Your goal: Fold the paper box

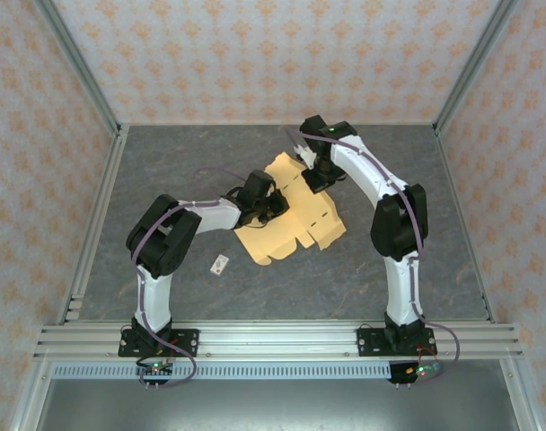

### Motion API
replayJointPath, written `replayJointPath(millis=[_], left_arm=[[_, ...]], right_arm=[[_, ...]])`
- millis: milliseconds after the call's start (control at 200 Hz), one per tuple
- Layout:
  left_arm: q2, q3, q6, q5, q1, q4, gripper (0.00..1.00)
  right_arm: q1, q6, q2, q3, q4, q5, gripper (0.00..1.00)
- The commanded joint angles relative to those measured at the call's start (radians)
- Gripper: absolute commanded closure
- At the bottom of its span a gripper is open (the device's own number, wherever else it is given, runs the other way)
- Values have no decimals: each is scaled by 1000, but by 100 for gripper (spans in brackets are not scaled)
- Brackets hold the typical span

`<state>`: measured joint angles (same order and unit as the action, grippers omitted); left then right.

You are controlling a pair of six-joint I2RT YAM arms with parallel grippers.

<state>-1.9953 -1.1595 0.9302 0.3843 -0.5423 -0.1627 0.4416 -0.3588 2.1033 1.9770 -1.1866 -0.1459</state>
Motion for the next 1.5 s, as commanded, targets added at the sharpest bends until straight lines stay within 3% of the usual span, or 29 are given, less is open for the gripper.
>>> replayJointPath(millis=[0,1496], left_arm=[[-19,-47,28,-9,6,40,92],[-53,-23,84,-9,0,71,97]], right_arm=[[-7,7,13,5,12,8,100],[-27,14,95,48,4,-15,100]])
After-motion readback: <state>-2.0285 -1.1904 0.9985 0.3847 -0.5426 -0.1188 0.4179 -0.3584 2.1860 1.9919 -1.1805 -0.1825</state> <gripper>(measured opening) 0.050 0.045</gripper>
